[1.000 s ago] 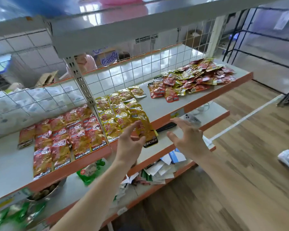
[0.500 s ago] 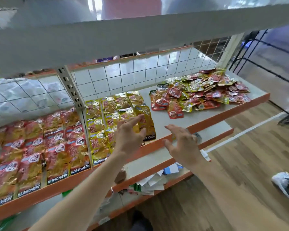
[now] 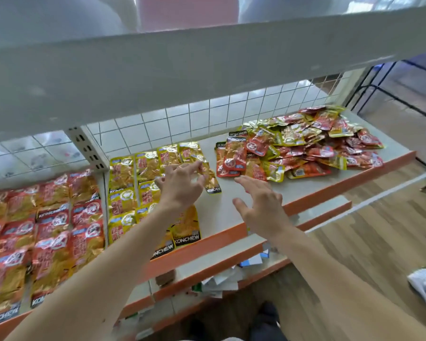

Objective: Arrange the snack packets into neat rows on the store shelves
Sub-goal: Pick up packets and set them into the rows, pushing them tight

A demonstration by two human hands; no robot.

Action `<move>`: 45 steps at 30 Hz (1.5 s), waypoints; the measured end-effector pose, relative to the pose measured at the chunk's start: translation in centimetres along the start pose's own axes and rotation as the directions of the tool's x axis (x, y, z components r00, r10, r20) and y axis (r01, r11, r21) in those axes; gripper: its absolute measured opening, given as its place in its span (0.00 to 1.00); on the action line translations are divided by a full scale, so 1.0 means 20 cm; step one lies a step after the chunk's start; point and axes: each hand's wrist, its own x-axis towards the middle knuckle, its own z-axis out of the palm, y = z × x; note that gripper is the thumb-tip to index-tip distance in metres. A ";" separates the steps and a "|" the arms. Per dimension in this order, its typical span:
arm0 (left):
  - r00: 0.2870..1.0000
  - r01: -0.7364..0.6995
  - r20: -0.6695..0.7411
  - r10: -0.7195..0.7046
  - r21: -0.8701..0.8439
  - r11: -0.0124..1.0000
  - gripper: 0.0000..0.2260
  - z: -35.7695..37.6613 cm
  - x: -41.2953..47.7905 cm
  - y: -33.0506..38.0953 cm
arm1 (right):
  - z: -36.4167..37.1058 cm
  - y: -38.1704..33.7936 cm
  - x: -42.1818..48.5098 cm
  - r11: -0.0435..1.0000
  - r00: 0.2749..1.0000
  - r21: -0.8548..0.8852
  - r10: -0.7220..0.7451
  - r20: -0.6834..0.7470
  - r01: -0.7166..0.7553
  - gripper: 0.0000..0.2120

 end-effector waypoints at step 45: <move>0.921 0.194 -0.367 -0.127 0.150 0.969 0.21 0.28 -0.40 0.01 | 0.28 0.19 0.37 0.824 0.811 -0.153 -0.472 0.346 0.545 0.28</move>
